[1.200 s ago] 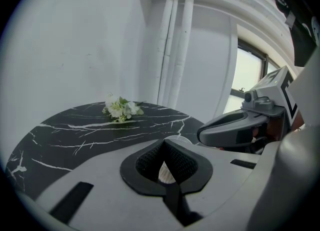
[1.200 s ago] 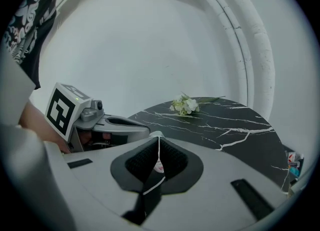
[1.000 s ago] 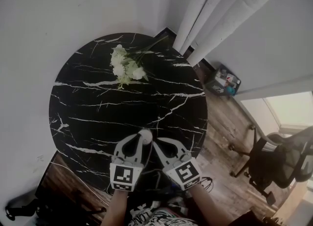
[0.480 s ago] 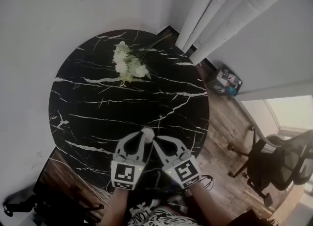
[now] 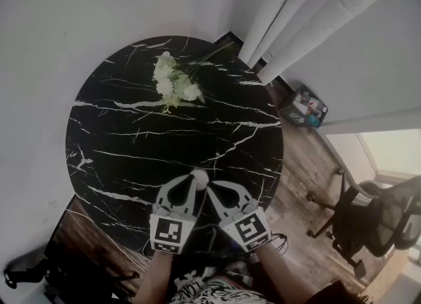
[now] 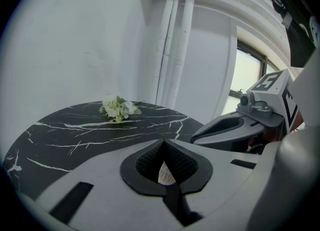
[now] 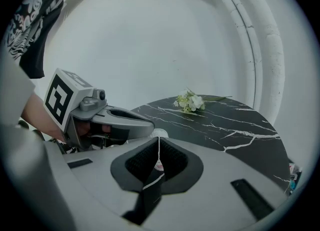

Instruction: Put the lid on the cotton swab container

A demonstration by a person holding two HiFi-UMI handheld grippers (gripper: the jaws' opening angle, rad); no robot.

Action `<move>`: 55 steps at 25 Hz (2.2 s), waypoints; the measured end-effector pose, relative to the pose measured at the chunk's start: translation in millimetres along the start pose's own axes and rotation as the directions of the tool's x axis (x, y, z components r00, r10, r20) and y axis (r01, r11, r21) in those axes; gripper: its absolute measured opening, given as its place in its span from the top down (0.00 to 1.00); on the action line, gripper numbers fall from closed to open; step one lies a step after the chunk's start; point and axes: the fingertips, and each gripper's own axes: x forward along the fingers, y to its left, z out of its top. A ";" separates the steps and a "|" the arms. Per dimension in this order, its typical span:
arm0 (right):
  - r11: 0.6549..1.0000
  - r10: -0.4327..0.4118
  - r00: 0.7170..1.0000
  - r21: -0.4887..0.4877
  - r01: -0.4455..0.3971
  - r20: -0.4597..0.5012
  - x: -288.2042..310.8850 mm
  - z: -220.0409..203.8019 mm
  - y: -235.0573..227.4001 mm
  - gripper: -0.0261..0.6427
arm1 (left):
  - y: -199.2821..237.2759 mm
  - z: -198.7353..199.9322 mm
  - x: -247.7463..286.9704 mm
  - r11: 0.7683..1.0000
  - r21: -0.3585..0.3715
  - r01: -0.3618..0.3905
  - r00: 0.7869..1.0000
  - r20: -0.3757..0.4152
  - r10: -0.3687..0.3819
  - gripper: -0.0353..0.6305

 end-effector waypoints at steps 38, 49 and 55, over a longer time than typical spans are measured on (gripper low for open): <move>0.998 -0.023 0.999 -0.067 0.020 -0.046 -0.9 1.8 0.9 0.93 | 0.5 7.8 -3.6 1.000 0.010 -0.020 0.999 0.028 0.020 0.93; 0.994 -0.095 0.995 -0.054 0.095 0.015 -27.1 17.9 -6.3 0.93 | -0.5 26.1 -27.7 0.998 0.037 -0.046 0.996 0.079 0.043 0.93; 0.986 -0.146 0.989 -0.075 0.148 0.029 -49.6 23.3 -3.1 0.93 | -7.2 38.1 -43.3 0.997 0.063 -0.050 0.993 0.114 0.042 0.93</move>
